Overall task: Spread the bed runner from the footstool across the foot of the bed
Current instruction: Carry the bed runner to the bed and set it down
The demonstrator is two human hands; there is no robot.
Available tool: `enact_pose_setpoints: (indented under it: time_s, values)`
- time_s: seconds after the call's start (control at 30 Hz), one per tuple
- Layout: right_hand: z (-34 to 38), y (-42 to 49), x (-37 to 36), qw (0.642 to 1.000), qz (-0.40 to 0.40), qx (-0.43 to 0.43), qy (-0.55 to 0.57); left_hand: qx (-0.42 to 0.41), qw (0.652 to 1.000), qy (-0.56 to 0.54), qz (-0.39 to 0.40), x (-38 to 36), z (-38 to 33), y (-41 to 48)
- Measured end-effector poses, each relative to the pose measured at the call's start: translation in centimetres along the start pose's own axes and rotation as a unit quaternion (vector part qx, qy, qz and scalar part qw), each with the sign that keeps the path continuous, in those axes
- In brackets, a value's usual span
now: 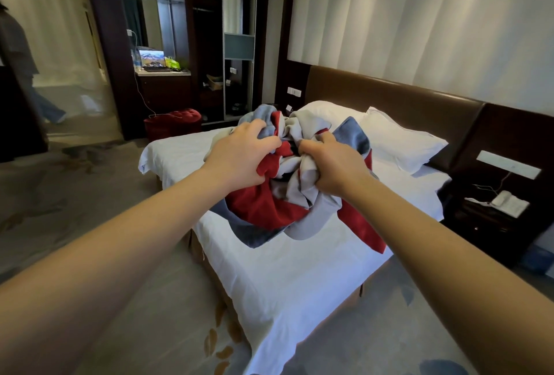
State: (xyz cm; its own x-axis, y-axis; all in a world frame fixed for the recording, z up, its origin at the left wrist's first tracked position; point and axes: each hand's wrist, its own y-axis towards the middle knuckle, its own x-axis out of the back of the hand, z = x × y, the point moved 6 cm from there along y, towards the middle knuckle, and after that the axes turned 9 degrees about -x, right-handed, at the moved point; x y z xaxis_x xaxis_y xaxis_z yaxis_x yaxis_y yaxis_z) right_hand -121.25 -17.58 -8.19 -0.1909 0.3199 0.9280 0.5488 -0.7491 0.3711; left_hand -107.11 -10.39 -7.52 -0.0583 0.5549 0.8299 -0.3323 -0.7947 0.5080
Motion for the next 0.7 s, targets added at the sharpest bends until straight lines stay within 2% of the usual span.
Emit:
enact_pose_setpoints:
  time_s: [0.47, 0.7]
  values:
    - [5.0, 12.8, -4.8, 0.999, -0.010, -0.041, -0.001, -0.054, 0.998, 0.008, -0.023, -5.1, 14.0, 3.6]
    - [7.3, 18.7, -8.1, 0.999, 0.008, -0.037, -0.005, -0.046, 0.999, -0.002, -0.007, -8.6, 20.2, 4.3]
